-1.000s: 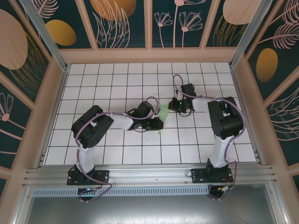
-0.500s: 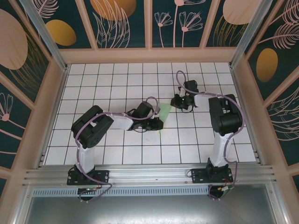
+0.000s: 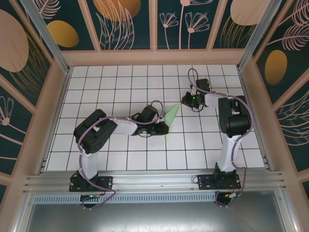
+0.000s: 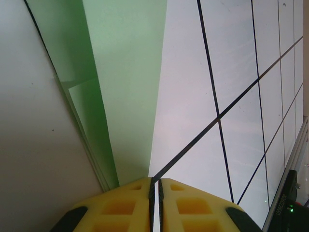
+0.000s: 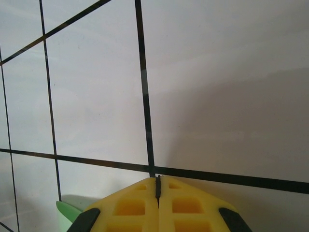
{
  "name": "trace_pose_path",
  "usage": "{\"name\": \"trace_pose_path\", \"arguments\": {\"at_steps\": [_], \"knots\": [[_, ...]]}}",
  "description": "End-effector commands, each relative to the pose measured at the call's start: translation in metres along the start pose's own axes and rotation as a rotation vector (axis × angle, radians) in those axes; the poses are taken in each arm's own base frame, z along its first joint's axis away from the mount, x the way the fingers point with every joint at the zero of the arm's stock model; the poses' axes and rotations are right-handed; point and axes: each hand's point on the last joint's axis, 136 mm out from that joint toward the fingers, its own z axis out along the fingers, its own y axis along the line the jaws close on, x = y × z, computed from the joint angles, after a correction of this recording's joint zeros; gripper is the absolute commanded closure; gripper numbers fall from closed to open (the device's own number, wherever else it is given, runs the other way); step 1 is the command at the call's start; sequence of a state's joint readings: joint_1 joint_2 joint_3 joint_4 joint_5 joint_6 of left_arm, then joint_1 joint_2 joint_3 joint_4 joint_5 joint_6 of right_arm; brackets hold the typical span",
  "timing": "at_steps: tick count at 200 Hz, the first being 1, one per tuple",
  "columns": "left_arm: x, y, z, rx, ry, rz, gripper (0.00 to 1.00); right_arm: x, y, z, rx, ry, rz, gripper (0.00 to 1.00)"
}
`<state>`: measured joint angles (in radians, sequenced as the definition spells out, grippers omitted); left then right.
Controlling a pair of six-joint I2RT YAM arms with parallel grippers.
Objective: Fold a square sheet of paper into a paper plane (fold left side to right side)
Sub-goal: Fold the wing for the fifth time at the center of the table.
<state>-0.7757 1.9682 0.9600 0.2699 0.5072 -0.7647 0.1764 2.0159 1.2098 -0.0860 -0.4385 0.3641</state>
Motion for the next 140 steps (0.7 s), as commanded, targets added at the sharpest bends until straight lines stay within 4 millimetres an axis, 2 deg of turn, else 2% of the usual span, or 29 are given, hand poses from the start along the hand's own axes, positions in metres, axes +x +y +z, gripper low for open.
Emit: {"name": "trace_pose_path", "arguments": {"at_steps": [1,17,35,61,73,105,140], "knots": [[0.045,0.043,0.006,-0.143,0.123,-0.091,0.86,-0.013,0.032,-0.033,-0.054,-0.060,-0.060,1.00],[0.043,0.041,0.006,-0.137,0.120,-0.088,0.86,-0.002,0.048,-0.047,-0.094,-0.056,-0.077,1.00],[0.041,0.039,0.007,-0.133,0.118,-0.084,0.86,0.024,0.063,-0.052,-0.161,-0.017,-0.060,1.00],[0.041,0.039,0.006,-0.134,0.118,-0.083,0.86,0.069,0.078,-0.041,-0.231,0.075,-0.031,1.00],[0.040,0.038,0.006,-0.135,0.115,-0.081,0.86,0.083,0.082,-0.034,-0.246,0.106,-0.024,1.00],[0.038,0.036,0.006,-0.129,0.112,-0.077,0.86,0.105,0.072,-0.013,-0.203,0.159,-0.013,1.00],[0.035,0.029,0.002,-0.120,0.105,-0.068,0.86,0.112,0.051,0.000,-0.113,0.200,0.005,1.00]]}}
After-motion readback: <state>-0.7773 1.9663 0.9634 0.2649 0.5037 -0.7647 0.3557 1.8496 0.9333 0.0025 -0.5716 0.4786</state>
